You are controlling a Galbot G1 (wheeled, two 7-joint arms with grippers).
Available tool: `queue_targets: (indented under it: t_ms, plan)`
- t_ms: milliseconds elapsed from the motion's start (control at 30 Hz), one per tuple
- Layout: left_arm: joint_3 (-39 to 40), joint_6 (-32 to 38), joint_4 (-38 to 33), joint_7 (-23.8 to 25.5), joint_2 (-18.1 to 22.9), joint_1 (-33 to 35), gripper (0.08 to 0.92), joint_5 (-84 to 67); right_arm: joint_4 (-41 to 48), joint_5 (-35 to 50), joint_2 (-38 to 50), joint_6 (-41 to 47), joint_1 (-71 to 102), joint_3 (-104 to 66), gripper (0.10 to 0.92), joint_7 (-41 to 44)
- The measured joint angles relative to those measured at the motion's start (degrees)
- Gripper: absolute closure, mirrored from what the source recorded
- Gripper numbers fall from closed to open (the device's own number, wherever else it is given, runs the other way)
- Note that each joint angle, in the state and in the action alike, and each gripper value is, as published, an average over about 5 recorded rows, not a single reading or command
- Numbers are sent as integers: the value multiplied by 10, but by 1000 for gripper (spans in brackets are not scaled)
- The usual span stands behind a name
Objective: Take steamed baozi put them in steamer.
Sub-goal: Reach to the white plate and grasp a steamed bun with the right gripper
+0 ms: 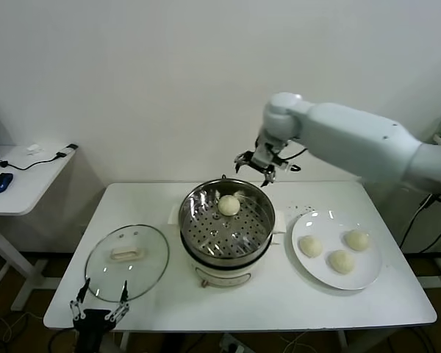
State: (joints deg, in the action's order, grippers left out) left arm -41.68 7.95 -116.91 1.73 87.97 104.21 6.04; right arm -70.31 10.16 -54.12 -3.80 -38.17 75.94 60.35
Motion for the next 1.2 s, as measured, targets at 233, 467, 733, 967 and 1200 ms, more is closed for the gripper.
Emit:
queue_targets:
  t_ms: [233,467,733,967,1200]
  plan:
    - [2,0,-2,1,4,0,177,5,7,88,78,91,25,25,203,-4]
    - [1,-2,-3,1,6,0,177,9,33,89,107,128,93,4,203,13]
    - [-8,-1,0,0,6,6,177,8,79,53,101,142,182,-48,203,23]
    - [-13,2,7,-2,6,9,177,5,113,23,85,143,243,-86,203,26]
    - [-12,2,9,-2,7,8,177,7,144,-1,65,140,286,-118,203,26]
